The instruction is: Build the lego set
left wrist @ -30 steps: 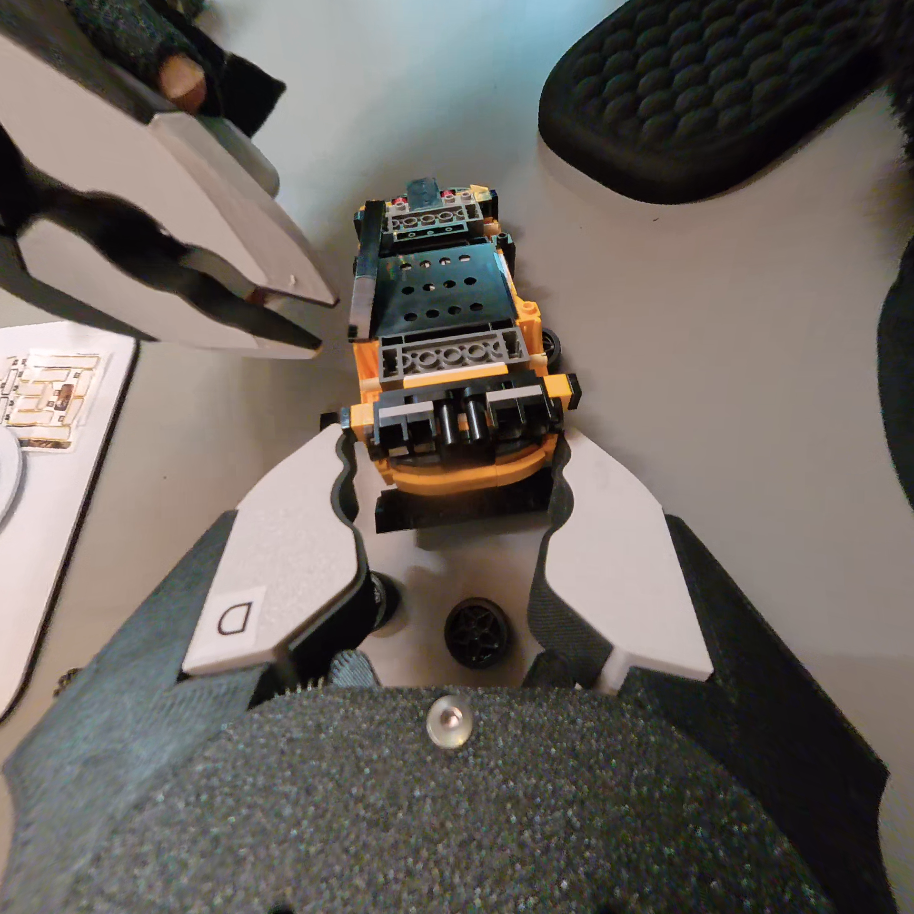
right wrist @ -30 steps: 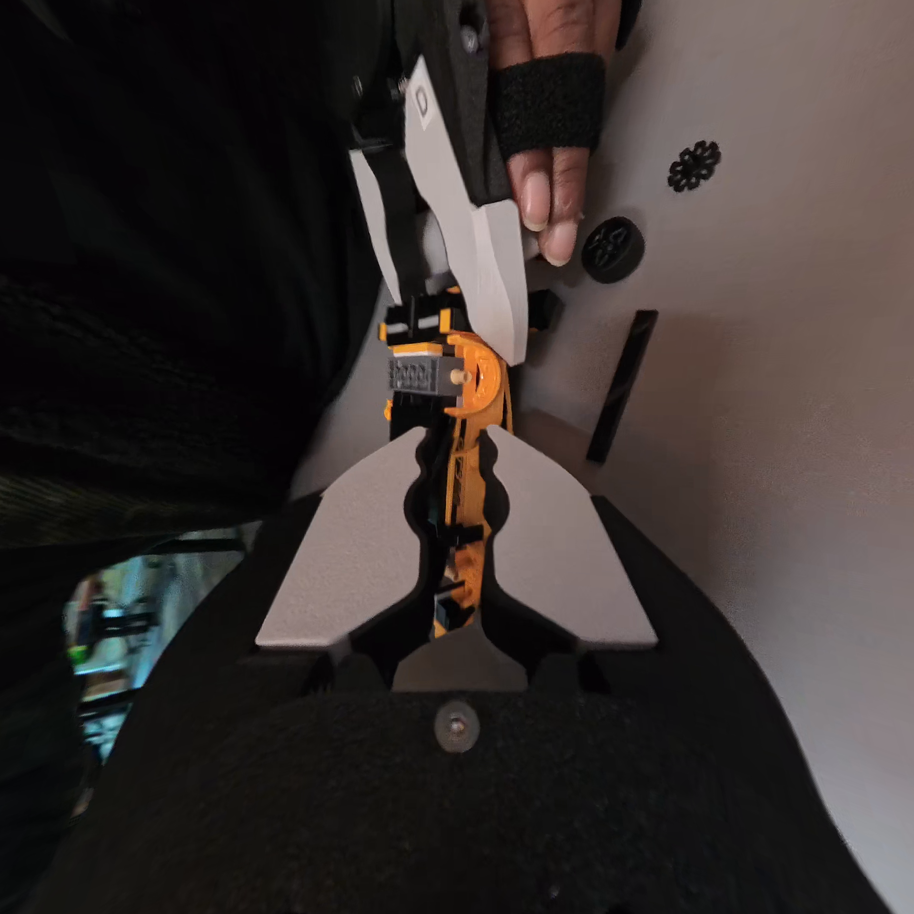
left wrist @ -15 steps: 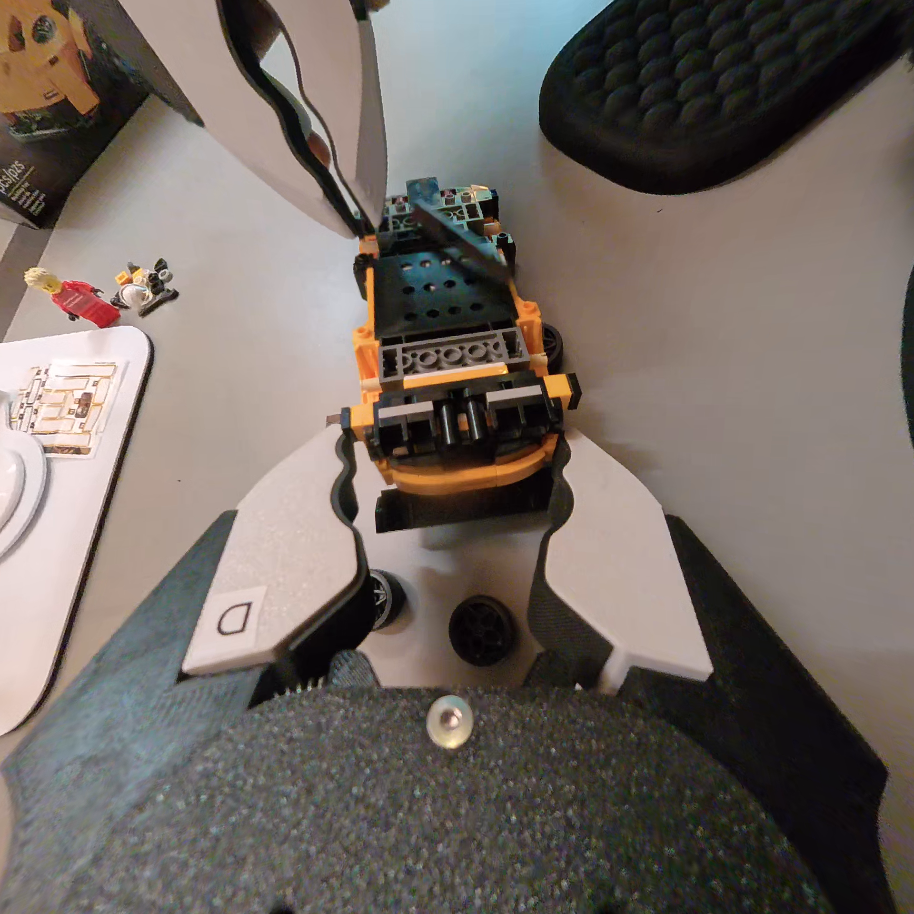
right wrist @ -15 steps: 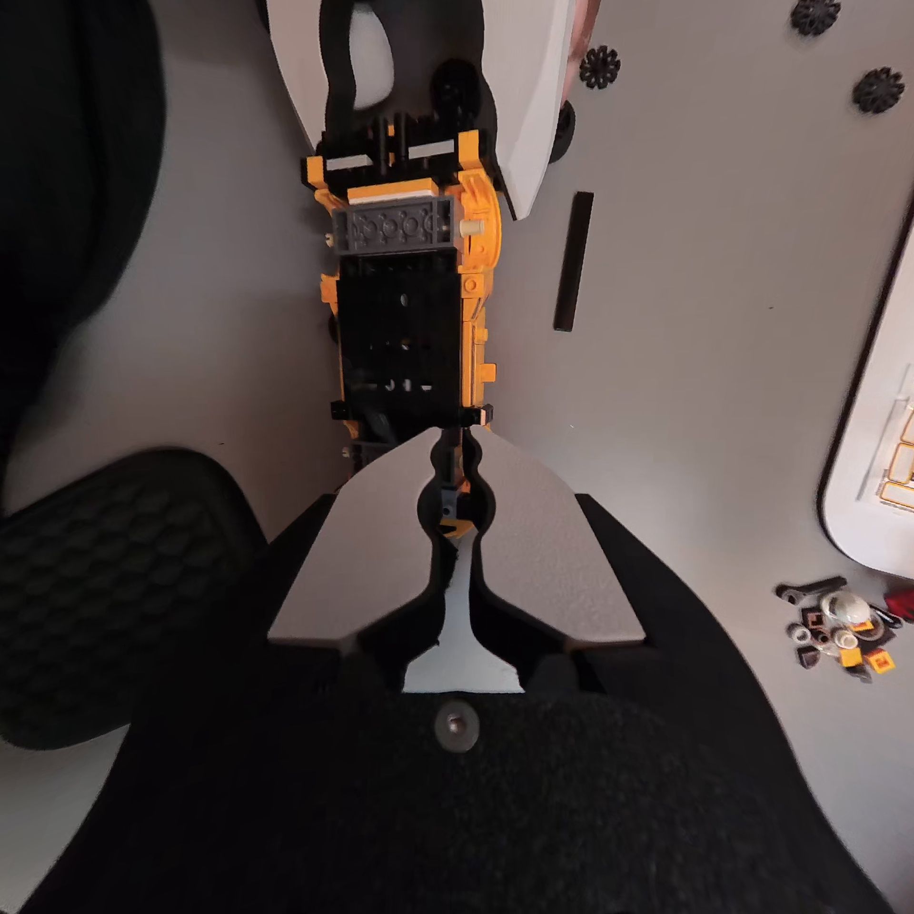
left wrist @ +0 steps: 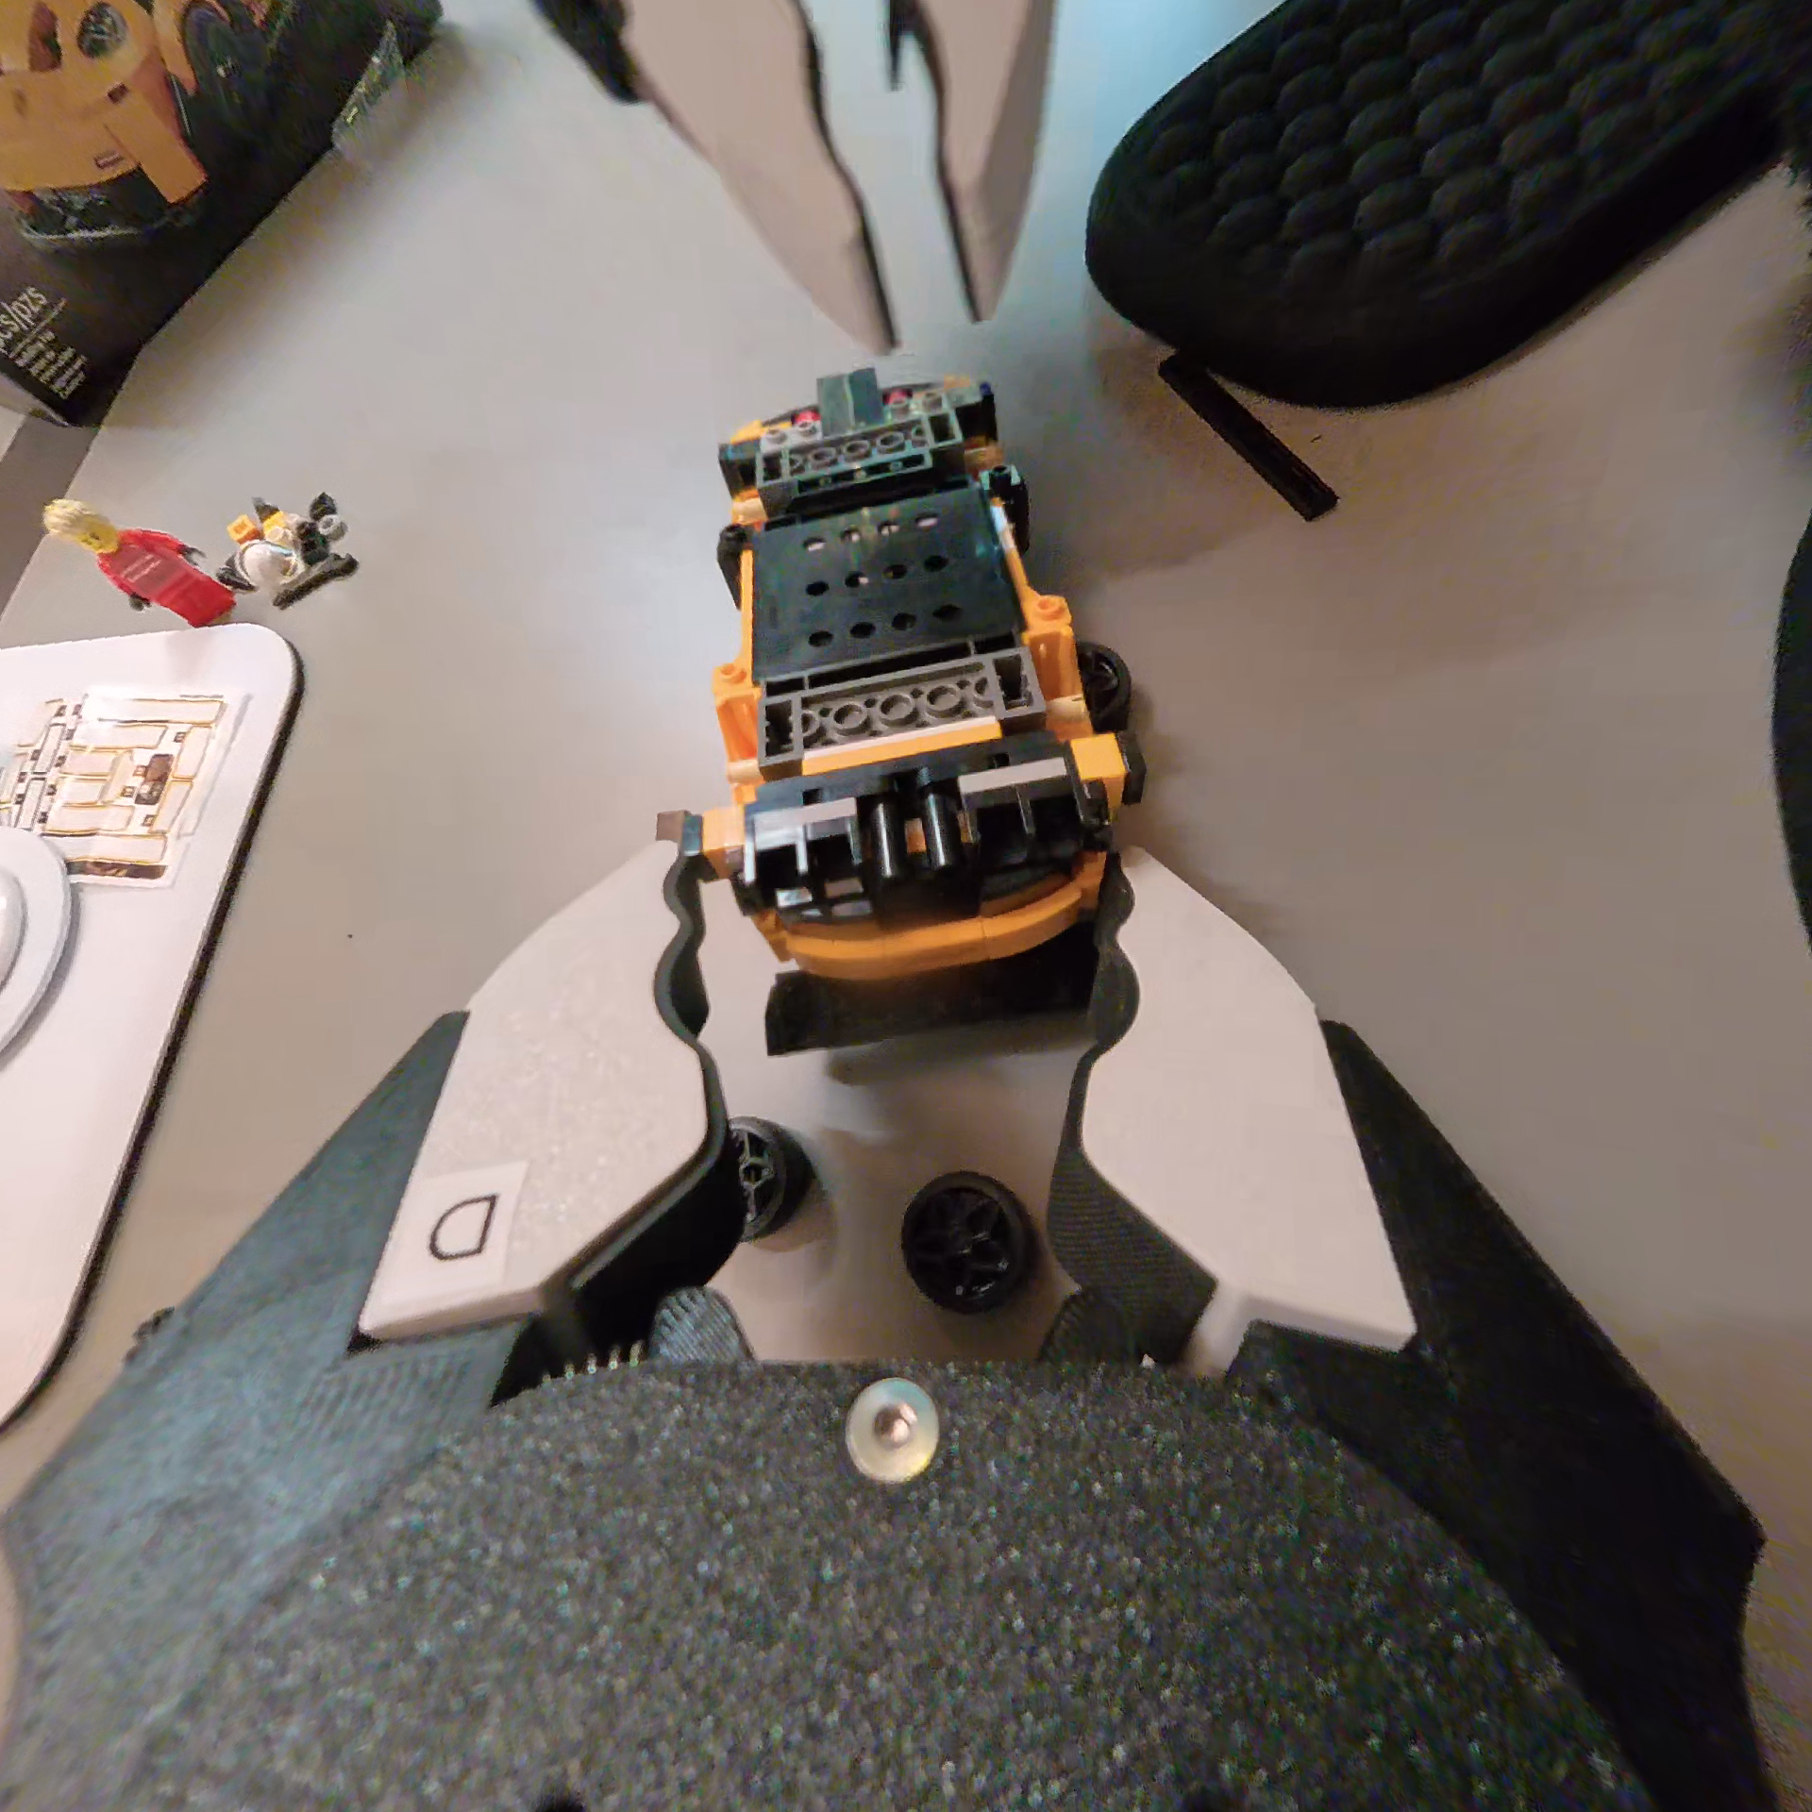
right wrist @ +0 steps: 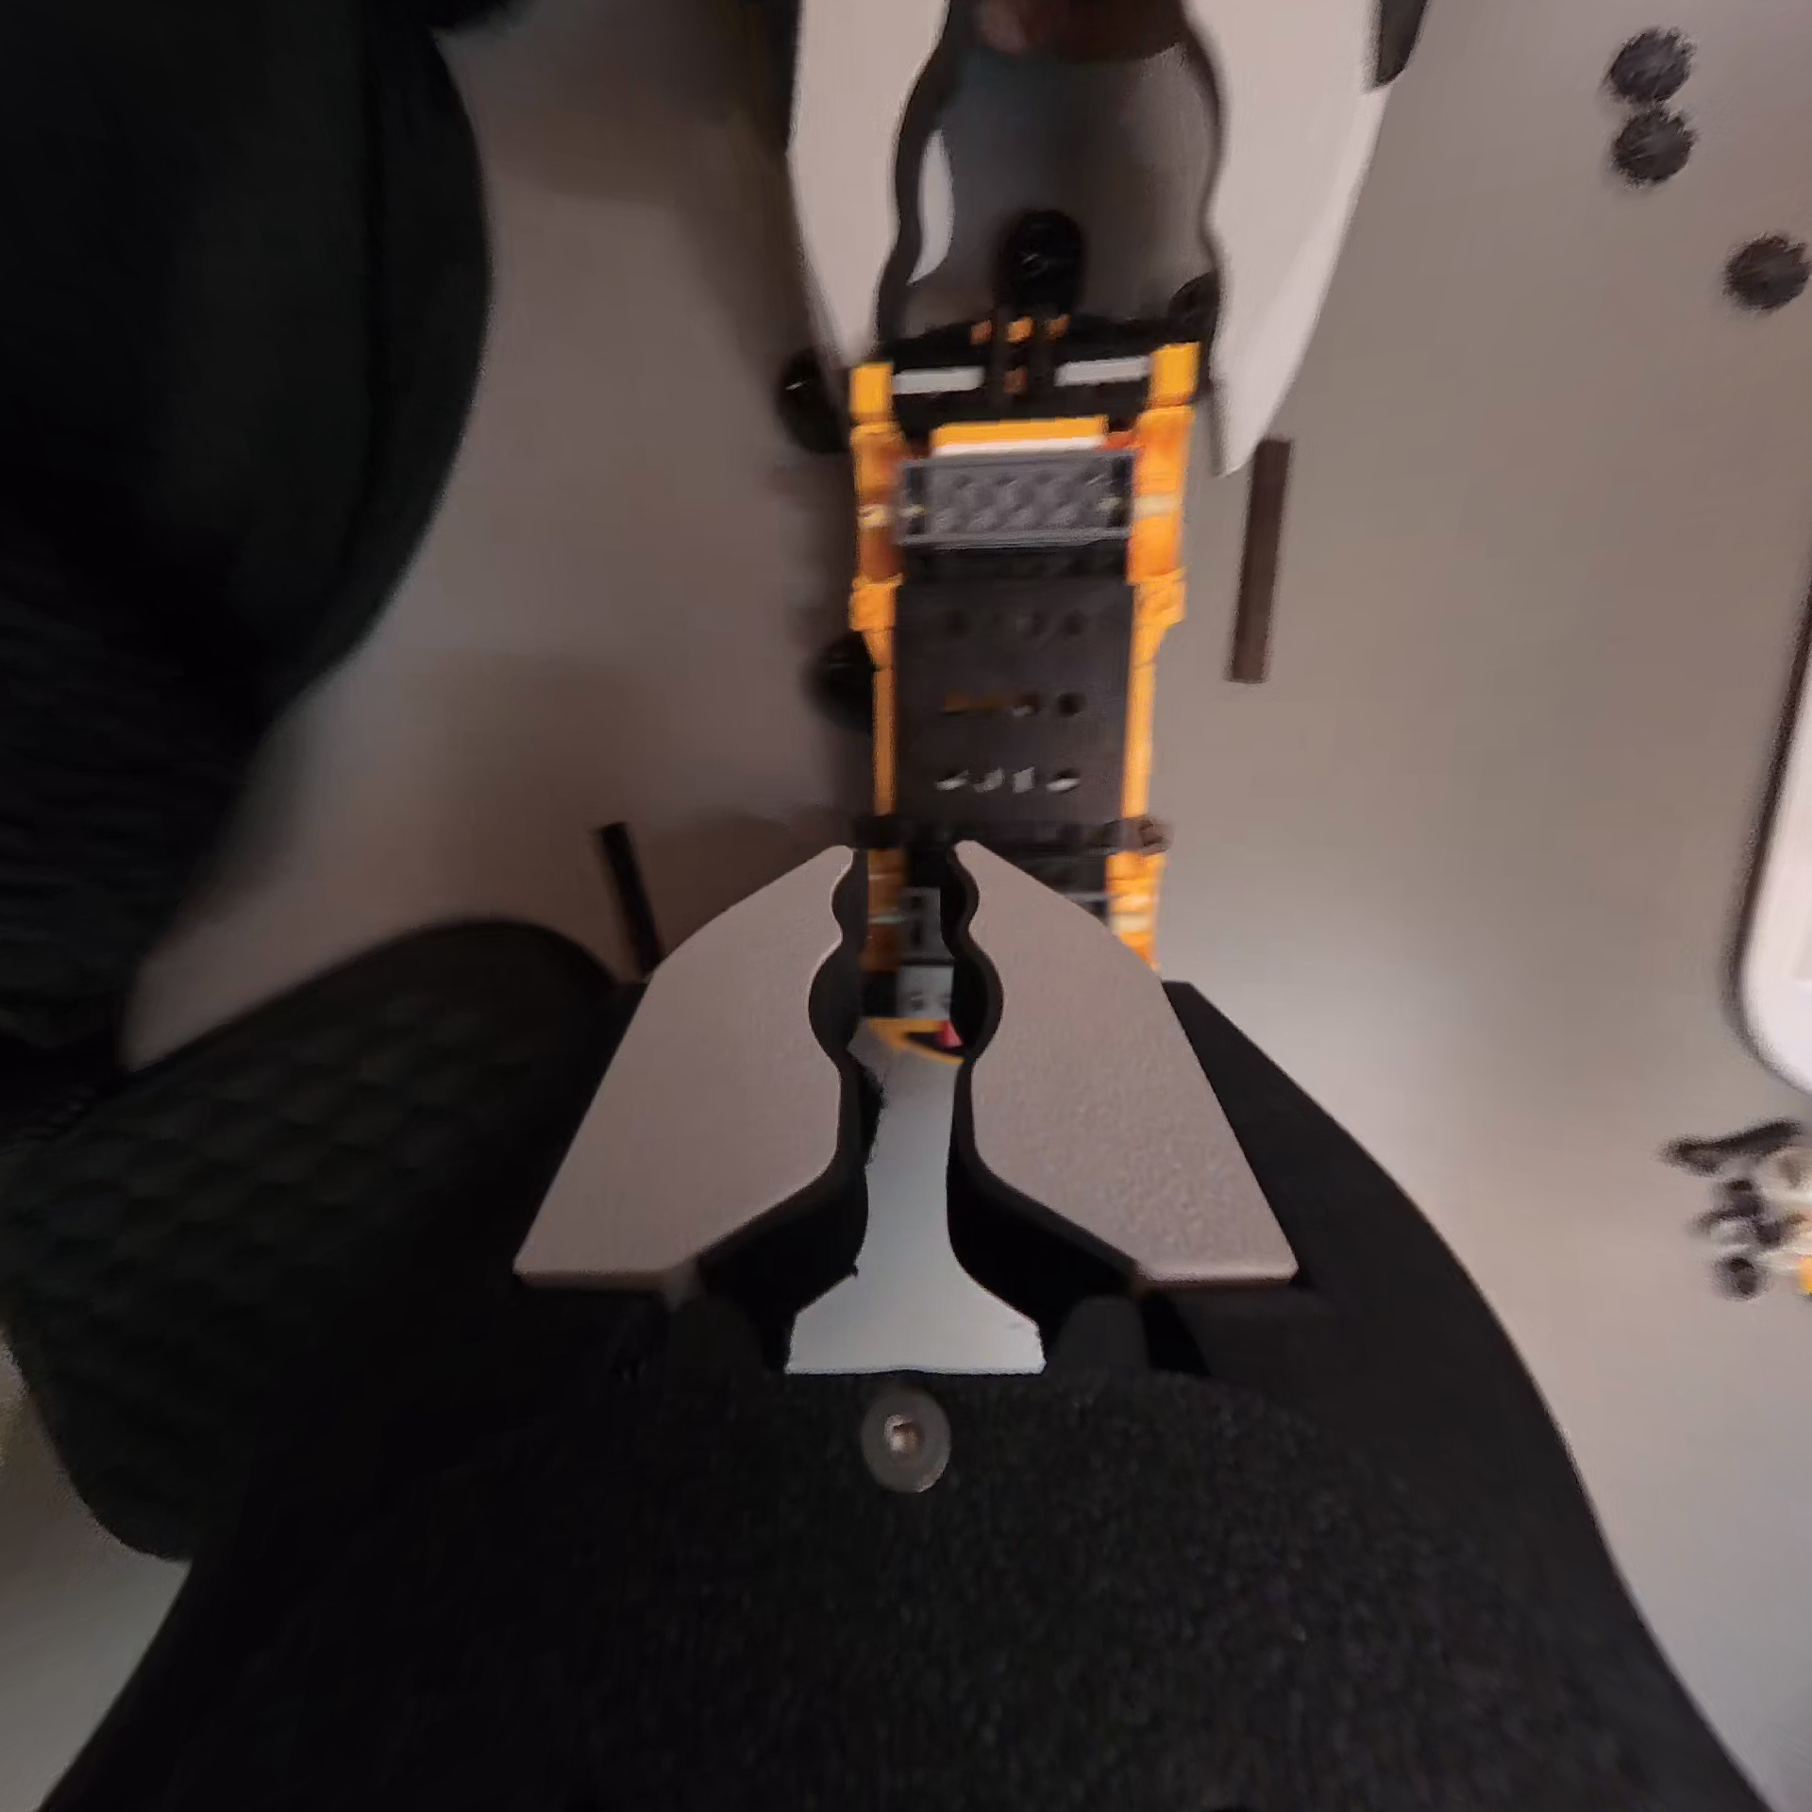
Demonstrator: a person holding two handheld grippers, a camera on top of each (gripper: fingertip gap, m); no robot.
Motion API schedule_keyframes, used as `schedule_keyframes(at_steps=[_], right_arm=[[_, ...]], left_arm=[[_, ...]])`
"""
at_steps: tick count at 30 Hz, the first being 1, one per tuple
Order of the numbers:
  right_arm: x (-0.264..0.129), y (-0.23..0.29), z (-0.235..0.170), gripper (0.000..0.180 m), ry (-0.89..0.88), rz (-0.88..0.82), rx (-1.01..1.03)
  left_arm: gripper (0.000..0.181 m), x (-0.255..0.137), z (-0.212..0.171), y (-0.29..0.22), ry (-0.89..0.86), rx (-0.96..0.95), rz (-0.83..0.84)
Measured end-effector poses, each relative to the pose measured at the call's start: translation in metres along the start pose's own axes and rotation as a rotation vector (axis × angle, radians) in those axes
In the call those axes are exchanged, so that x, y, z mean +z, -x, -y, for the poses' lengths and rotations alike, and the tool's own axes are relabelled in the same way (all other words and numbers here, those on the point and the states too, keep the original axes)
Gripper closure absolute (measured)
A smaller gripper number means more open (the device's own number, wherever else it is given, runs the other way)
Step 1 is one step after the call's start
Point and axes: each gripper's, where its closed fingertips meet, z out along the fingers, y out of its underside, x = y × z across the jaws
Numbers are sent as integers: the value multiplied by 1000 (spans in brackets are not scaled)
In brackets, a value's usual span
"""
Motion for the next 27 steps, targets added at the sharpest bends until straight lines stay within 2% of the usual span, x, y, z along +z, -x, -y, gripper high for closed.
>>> schedule_keyframes(at_steps=[4, 18, 23, 25, 27], right_arm=[[5, 19, -11, 166, -18, -11, 49], [43, 63, -55, 161, 163, 59, -36], [44, 59, -52, 172, 154, 68, -30], [43, 58, -50, 173, 131, 71, -10], [38, 59, -36, 173, 29, 106, 50]], left_arm=[[104, -1, -1, 0, -15, -48, -32], [101, -13, 8, 1, -74, -117, -71], [104, -28, 17, -2, -109, -113, -76], [109, -33, 21, -1, -115, -101, -54], [125, -38, 31, -6, -150, -70, -57]])
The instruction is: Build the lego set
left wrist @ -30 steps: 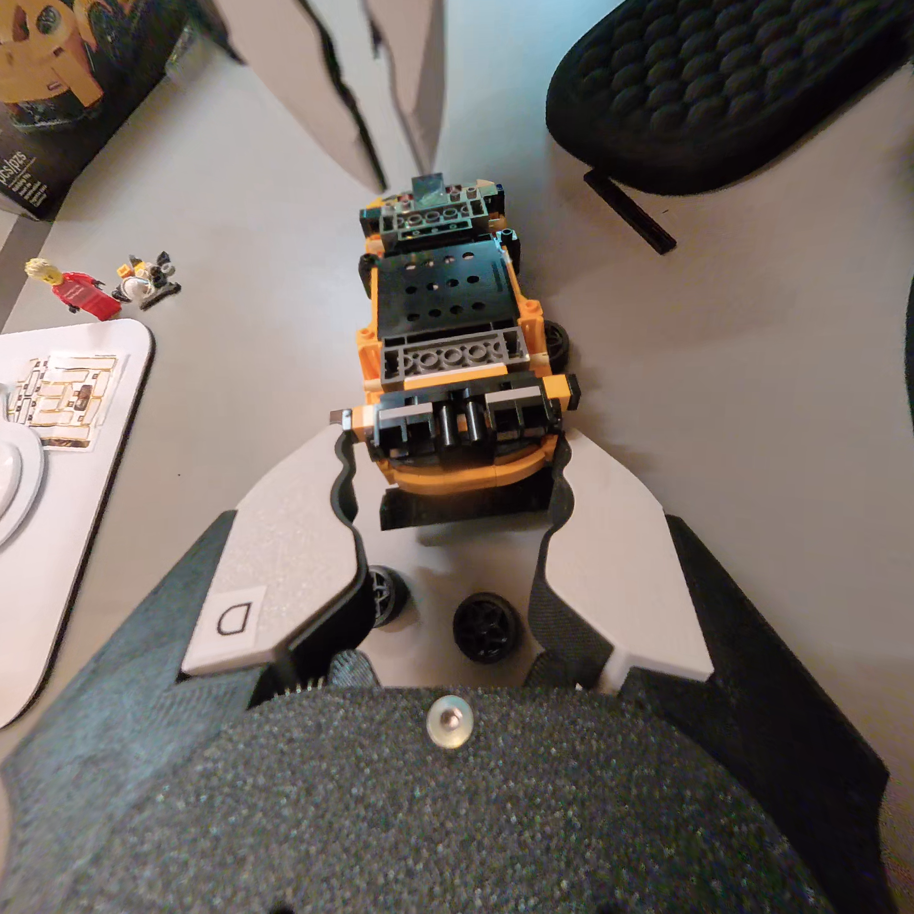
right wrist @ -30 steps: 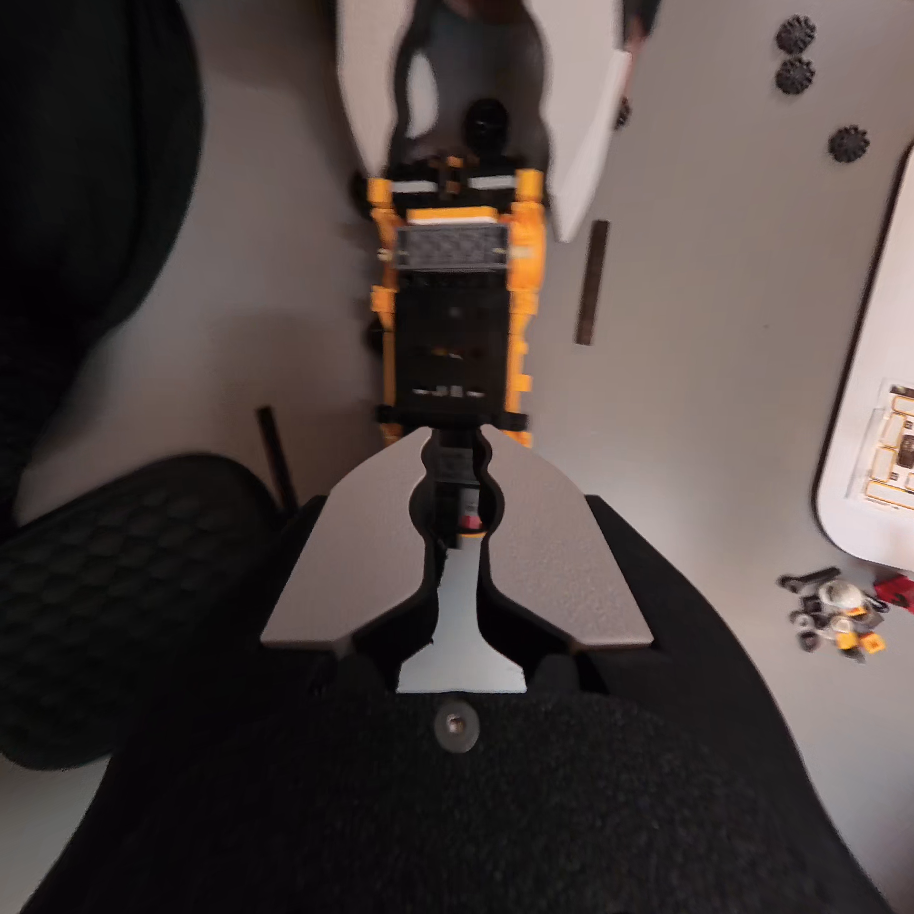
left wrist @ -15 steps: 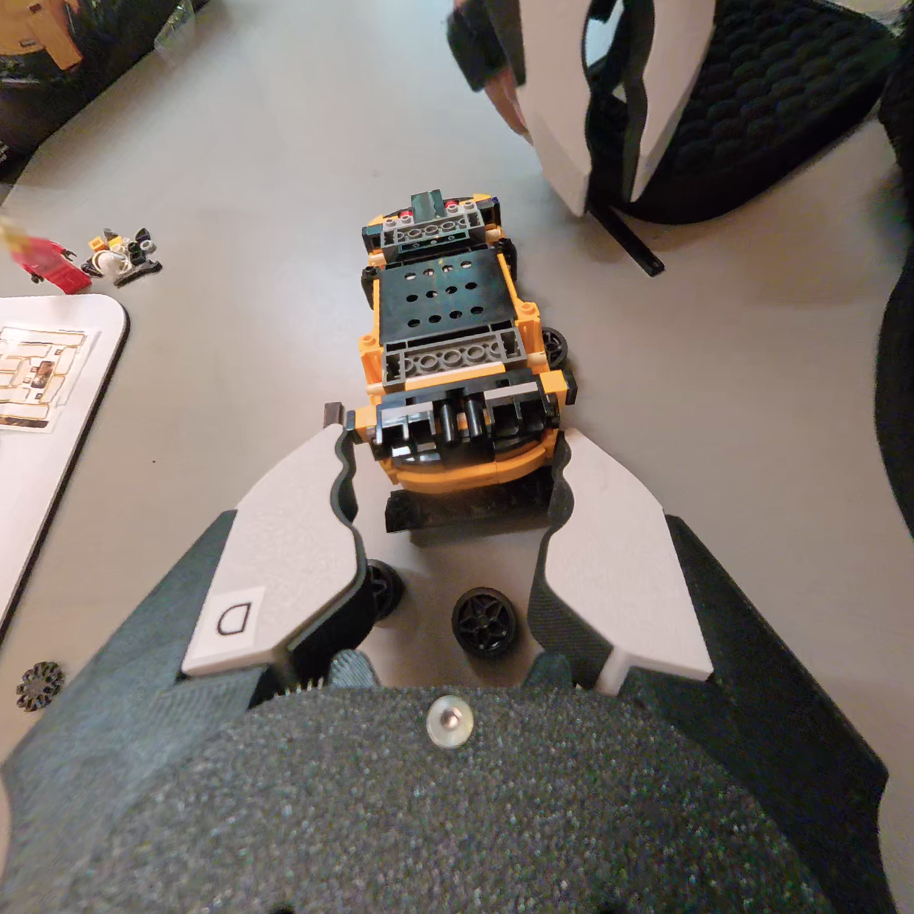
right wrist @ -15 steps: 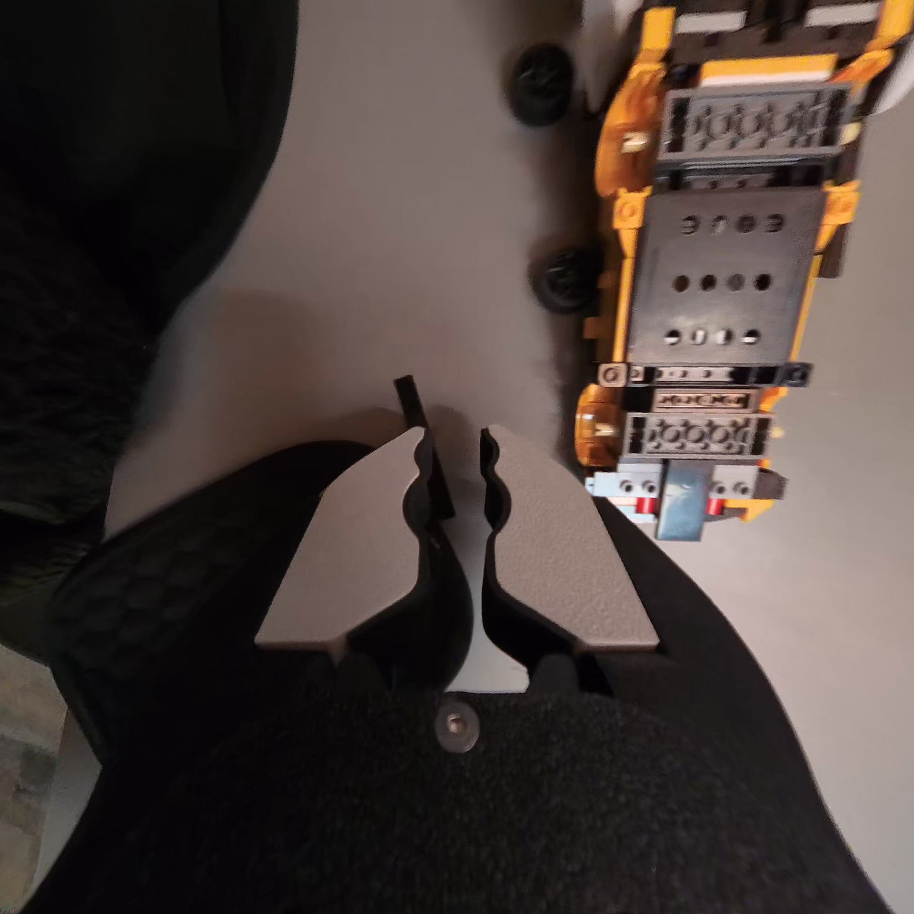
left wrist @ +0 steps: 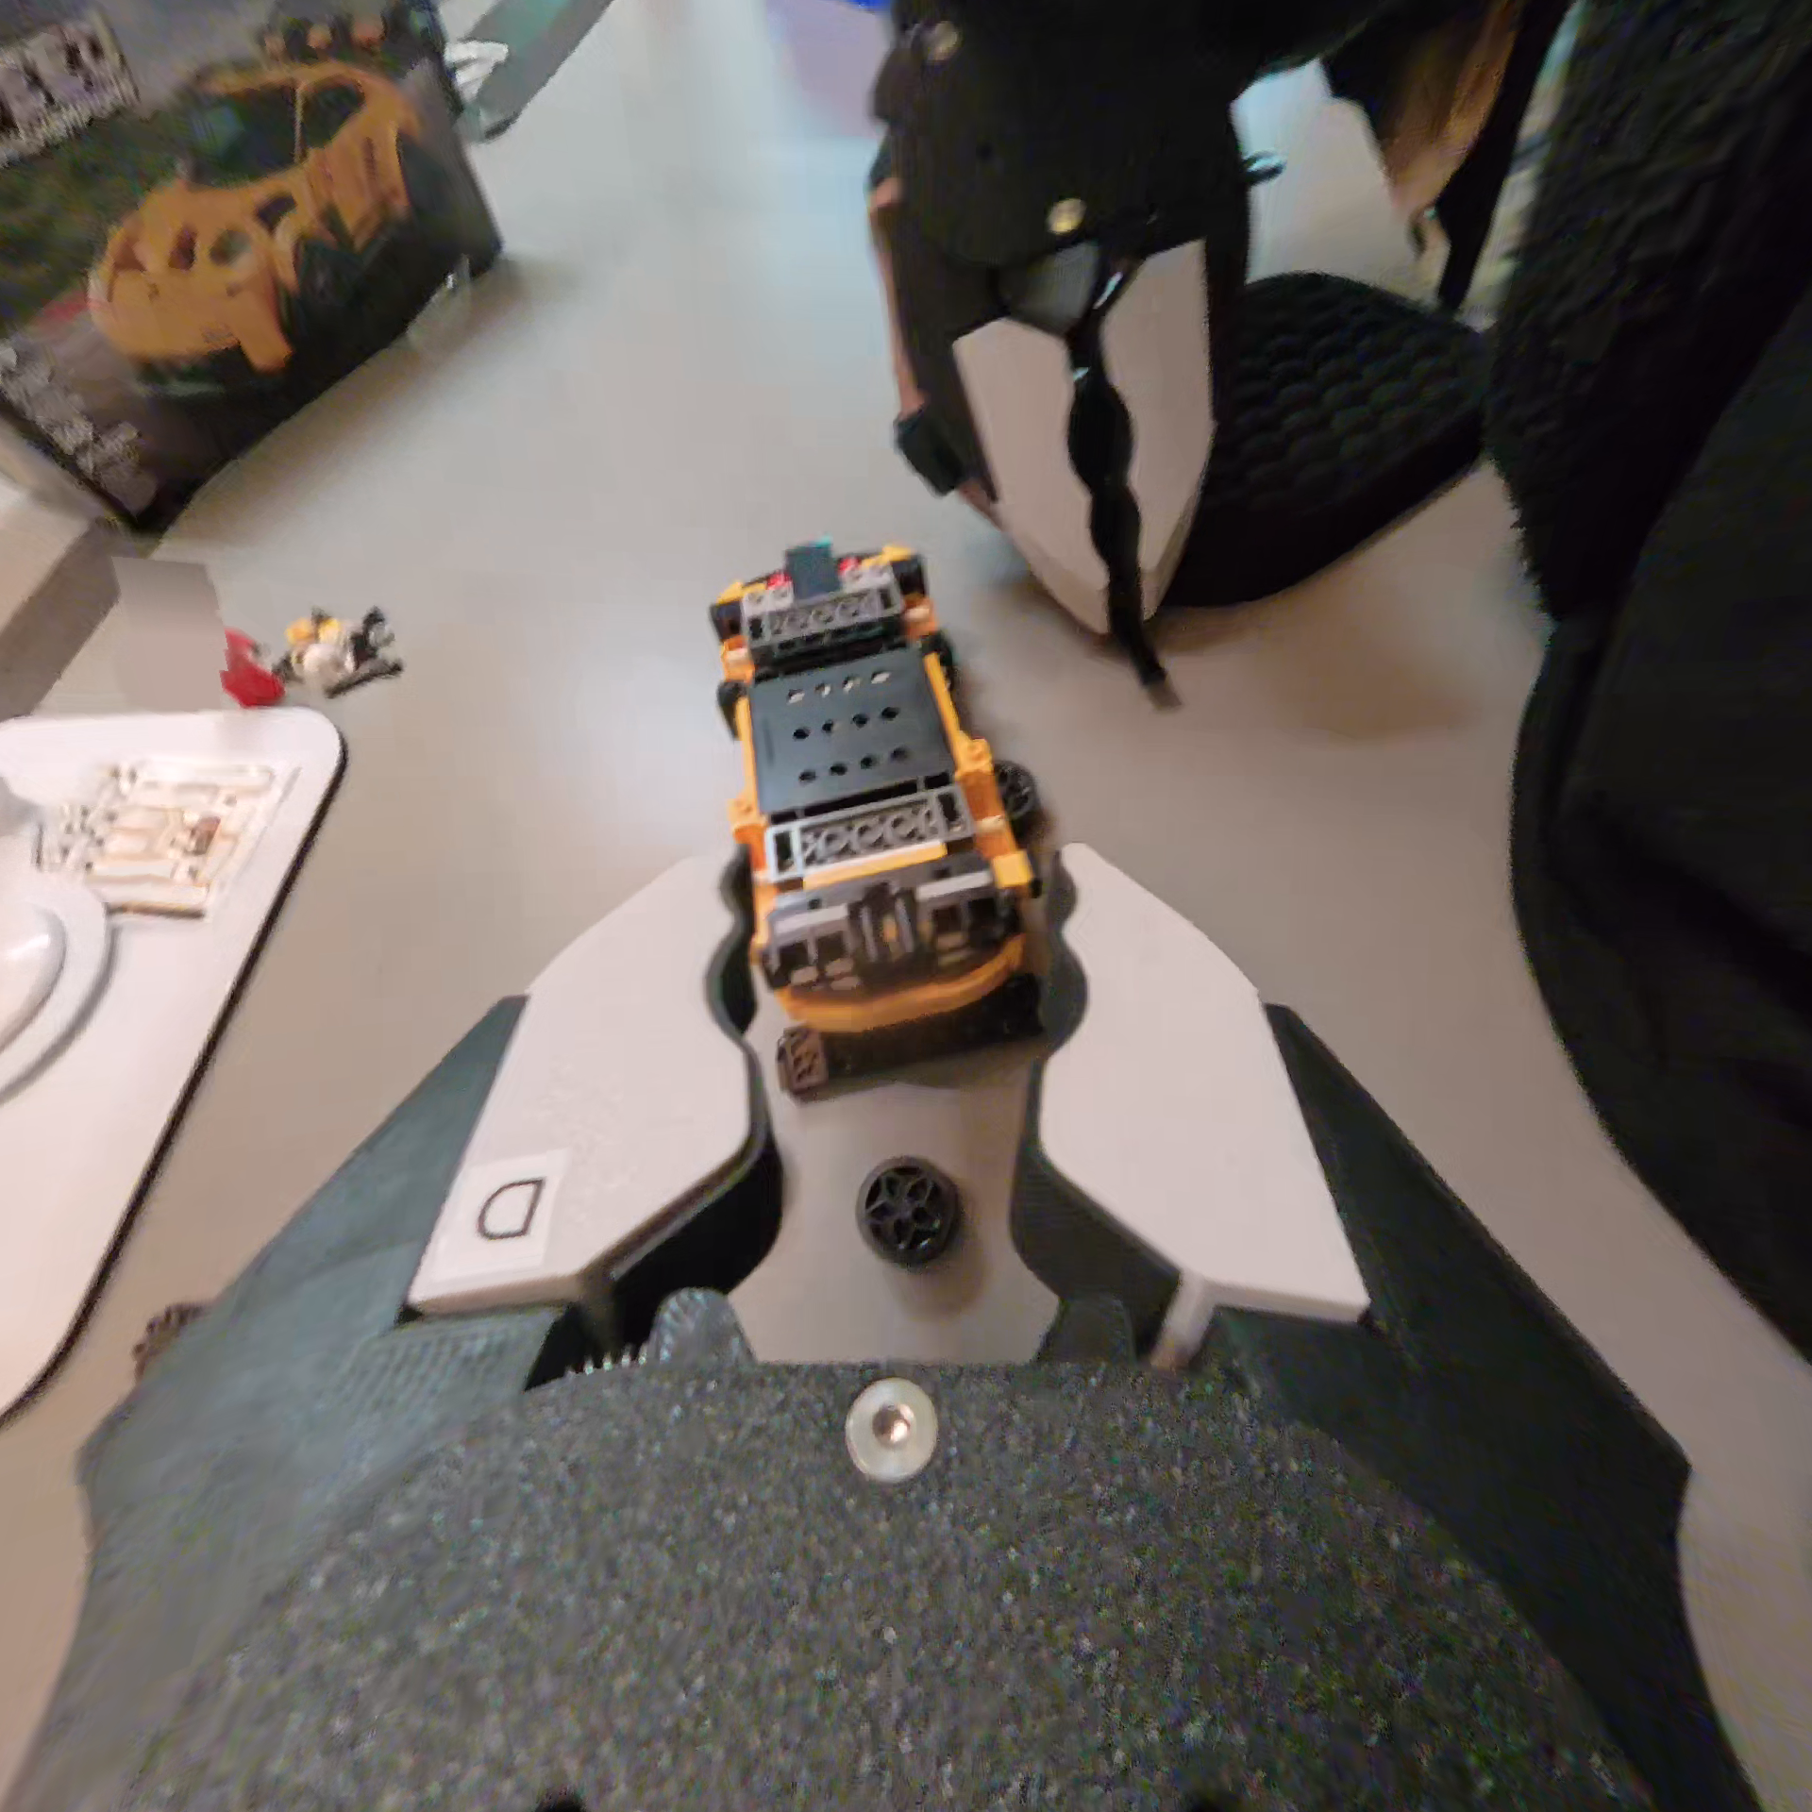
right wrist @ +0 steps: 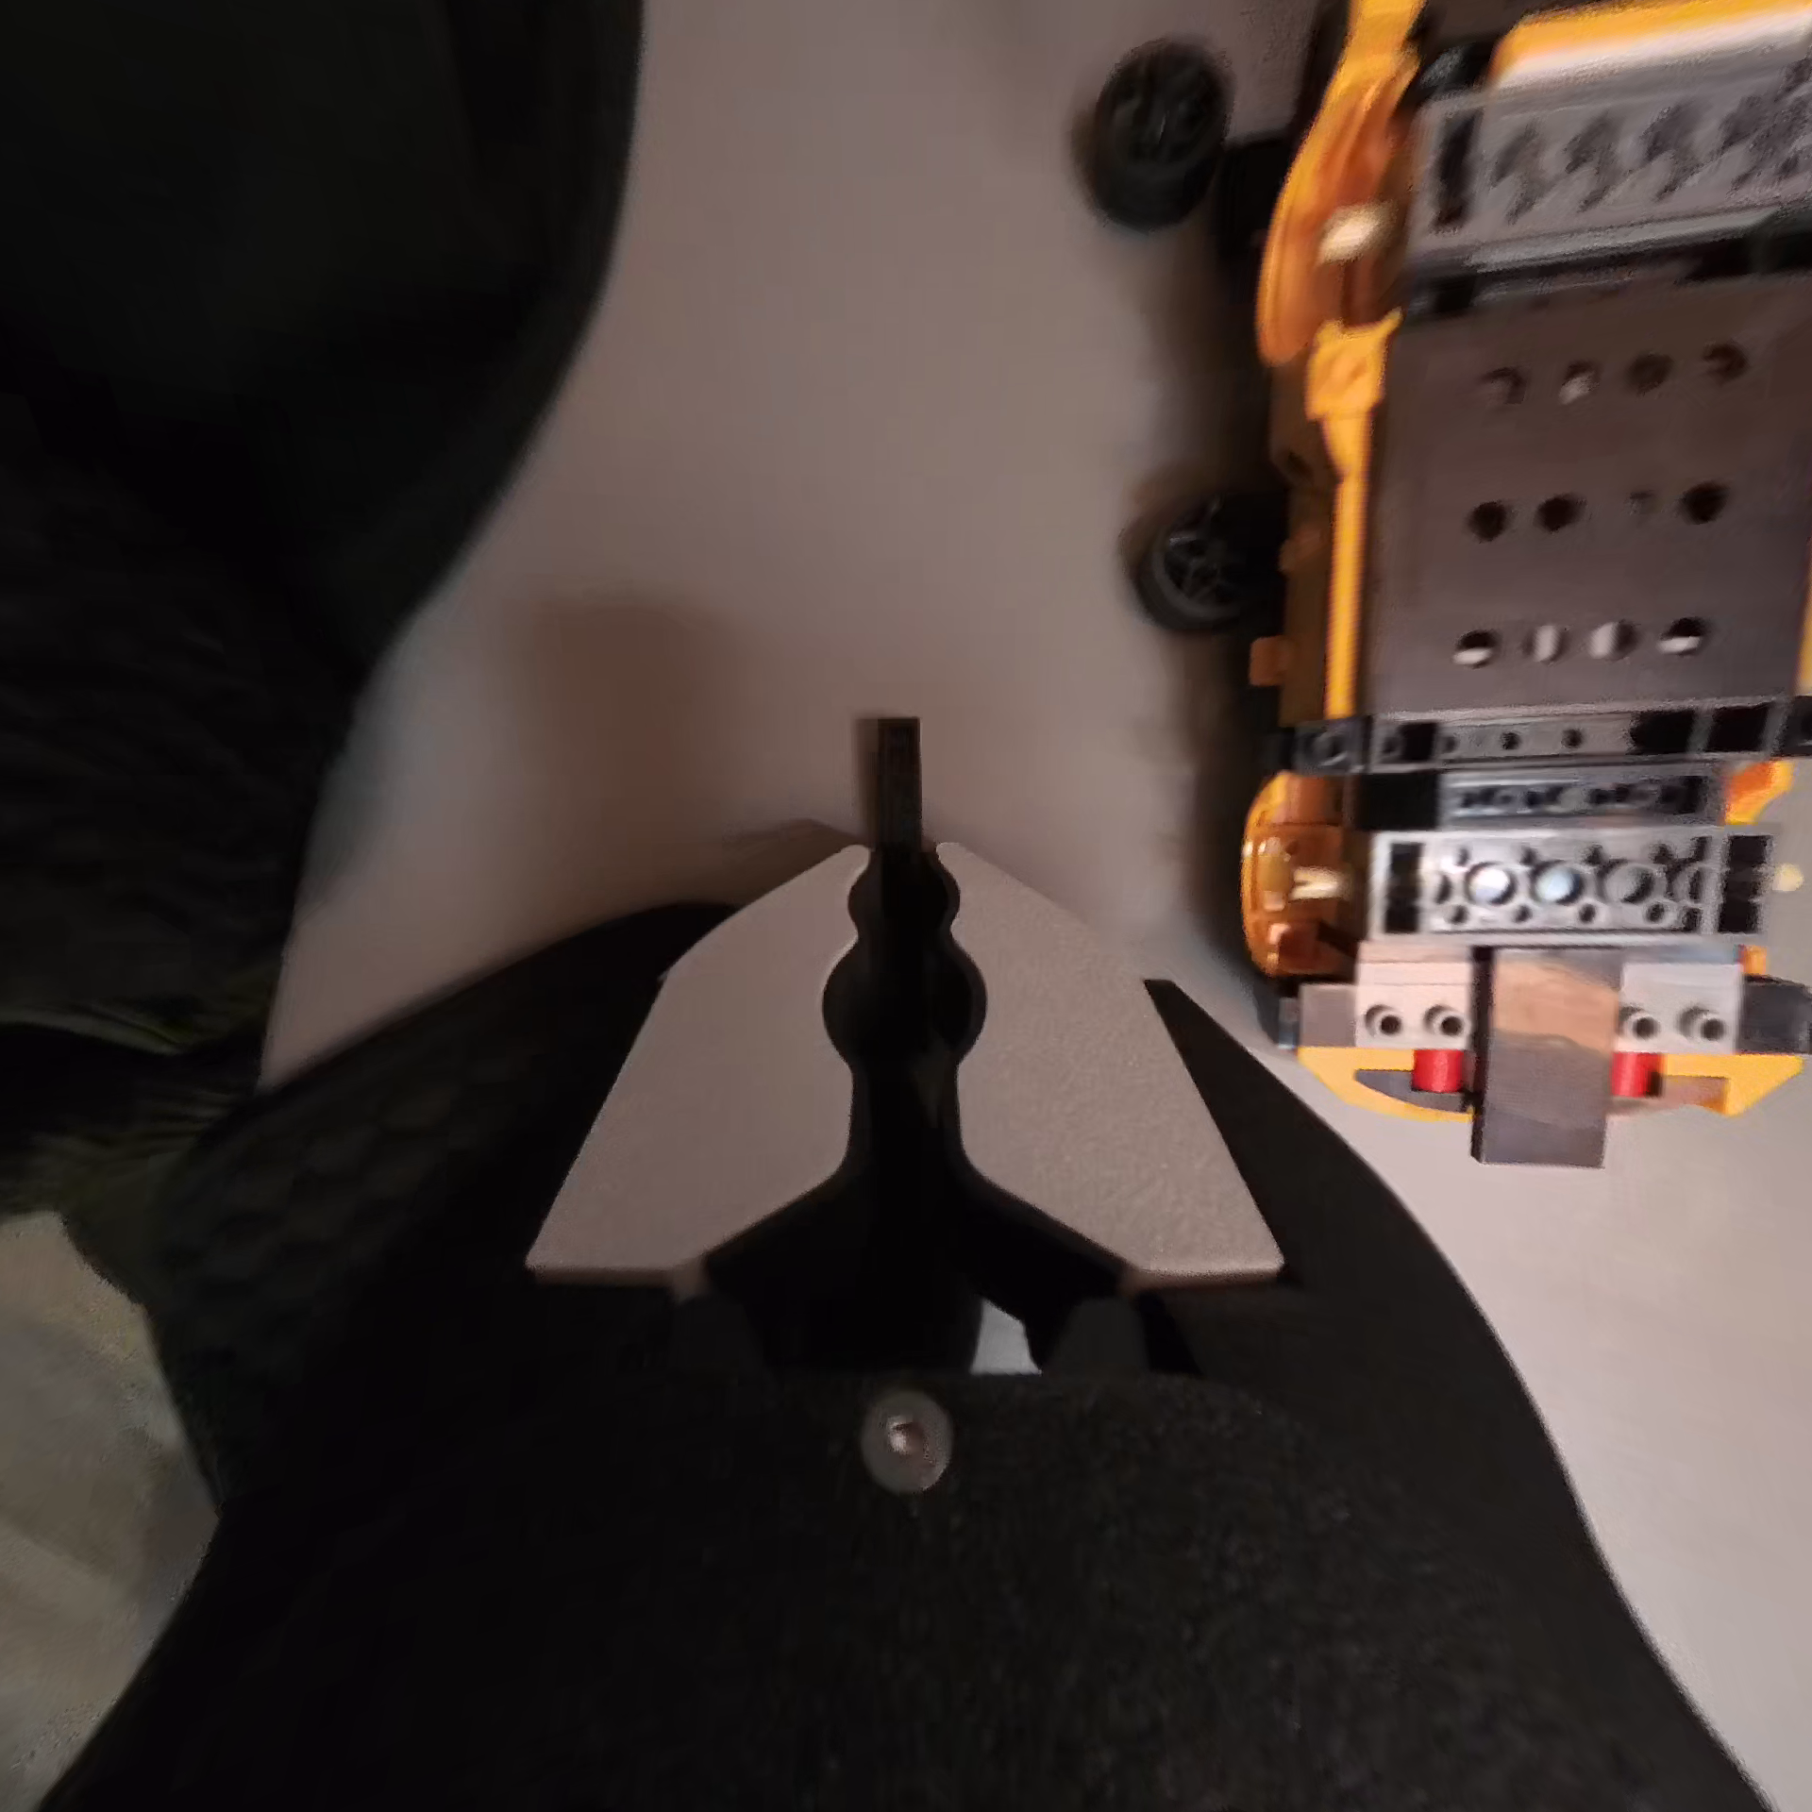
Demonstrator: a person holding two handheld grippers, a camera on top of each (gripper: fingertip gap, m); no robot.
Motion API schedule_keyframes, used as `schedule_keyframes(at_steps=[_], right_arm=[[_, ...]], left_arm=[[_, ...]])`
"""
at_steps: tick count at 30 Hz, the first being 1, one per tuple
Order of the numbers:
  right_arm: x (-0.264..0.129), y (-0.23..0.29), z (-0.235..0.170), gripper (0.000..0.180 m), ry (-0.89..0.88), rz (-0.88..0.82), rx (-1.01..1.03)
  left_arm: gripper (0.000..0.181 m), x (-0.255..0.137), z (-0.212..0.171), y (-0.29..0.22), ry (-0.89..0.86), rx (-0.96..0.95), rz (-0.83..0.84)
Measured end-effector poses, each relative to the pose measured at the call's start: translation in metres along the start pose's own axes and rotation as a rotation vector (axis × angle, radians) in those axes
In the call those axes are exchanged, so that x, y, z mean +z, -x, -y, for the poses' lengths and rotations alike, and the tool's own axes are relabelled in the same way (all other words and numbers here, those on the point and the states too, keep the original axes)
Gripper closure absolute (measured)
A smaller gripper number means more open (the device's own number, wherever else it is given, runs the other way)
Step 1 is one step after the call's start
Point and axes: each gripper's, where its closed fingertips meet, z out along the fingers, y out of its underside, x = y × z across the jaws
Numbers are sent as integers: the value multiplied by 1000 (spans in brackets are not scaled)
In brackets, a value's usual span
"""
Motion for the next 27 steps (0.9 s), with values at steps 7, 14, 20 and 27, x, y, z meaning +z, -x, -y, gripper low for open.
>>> schedule_keyframes(at_steps=[7, 14, 20, 27], right_arm=[[-43, -18, 69, 173, -298, 134, 126], [-51, -24, 92, 173, -354, 265, 183], [-47, -23, 96, 173, -365, 304, 222], [-60, -52, 96, 163, -411, -8, 148]], left_arm=[[146, 17, 35, -23, -38, 205, -27], [161, 25, 47, -23, 9, 414, 89], [175, 26, 50, -29, 2, 474, 98], [177, 28, 38, 0, 30, 117, 124]])
